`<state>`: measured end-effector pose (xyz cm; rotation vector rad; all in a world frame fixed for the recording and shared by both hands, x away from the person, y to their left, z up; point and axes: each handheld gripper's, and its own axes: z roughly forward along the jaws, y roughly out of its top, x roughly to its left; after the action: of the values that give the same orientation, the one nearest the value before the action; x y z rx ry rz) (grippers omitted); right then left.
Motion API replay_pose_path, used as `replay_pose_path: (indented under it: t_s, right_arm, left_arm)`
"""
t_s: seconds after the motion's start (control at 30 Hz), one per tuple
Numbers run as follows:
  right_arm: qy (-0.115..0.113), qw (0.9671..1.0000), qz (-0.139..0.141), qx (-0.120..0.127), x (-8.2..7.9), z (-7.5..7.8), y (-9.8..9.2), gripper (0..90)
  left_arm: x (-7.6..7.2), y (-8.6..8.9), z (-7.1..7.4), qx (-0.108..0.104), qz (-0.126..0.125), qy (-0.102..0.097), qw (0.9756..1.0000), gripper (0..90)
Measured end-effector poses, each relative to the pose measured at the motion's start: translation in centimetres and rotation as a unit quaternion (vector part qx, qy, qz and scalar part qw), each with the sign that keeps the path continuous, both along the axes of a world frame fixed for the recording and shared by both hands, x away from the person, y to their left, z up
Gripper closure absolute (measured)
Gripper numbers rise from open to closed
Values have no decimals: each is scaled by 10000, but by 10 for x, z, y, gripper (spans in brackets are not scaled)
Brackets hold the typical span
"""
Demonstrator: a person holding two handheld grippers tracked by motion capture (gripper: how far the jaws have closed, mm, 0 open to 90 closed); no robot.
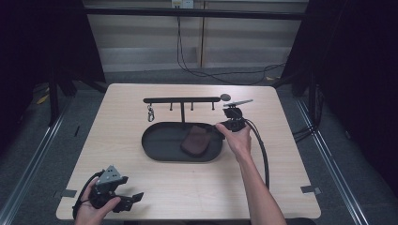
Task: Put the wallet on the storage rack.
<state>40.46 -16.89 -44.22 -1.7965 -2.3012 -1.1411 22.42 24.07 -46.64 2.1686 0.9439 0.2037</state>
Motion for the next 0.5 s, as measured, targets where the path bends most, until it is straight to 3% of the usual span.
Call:
replay_pose_path:
  t_s: [0.03,0.13,0.5]
  right_arm:
    - [-156,9998,3,-88,-3,3,-1,233]
    - [-266,9996,33,-105,-6,8,-5,192]
    - [-507,9986,154,-86,-20,22,-11,179]
  left_arm:
    - [0,1,0,-56,19,1,10000,164]
    - [1,1,0,-83,78,19,9999,164]
    - [2,1,0,-97,211,95,9997,165]
